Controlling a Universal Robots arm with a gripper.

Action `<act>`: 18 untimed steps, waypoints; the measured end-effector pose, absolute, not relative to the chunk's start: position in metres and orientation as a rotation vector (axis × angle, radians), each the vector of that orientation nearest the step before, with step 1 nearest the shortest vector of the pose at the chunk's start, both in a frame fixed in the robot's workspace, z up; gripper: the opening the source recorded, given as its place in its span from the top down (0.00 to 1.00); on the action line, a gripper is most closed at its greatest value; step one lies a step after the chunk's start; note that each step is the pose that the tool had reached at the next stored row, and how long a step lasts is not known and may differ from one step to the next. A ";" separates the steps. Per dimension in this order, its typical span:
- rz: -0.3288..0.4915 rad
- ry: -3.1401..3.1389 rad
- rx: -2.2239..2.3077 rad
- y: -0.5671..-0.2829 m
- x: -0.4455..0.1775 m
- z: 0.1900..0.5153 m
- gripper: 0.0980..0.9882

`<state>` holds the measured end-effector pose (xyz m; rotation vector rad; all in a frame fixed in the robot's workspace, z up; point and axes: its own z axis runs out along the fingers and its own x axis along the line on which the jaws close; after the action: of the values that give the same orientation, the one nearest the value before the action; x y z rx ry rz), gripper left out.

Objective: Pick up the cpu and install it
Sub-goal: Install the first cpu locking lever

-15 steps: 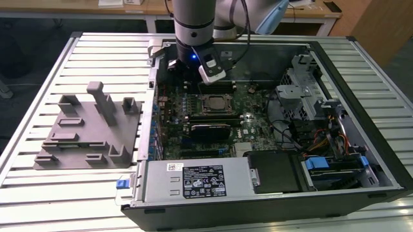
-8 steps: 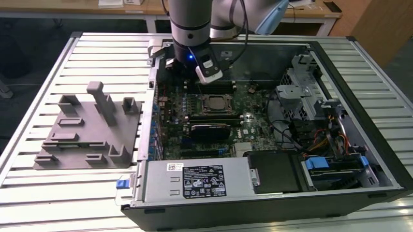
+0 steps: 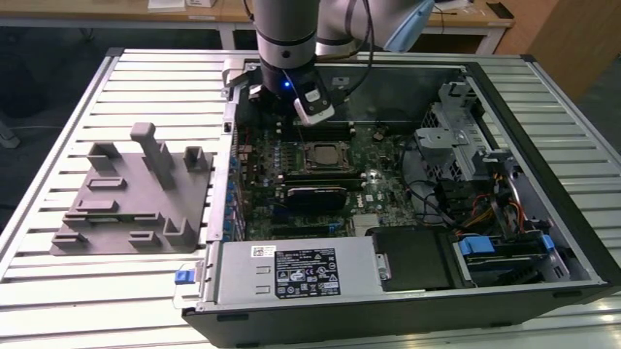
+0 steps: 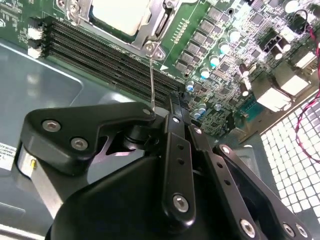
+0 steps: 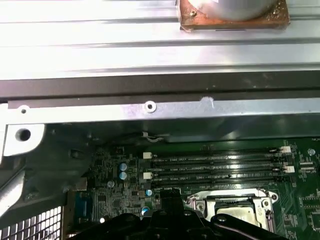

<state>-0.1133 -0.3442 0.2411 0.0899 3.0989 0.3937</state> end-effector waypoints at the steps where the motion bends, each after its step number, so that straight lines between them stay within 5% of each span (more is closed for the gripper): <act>1: 0.394 3.099 0.090 -0.344 -0.113 0.241 0.99; 18: 0.393 3.102 0.093 -0.344 -0.074 0.241 0.99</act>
<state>-0.0745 -0.3443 0.2409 0.0933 3.1023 0.3929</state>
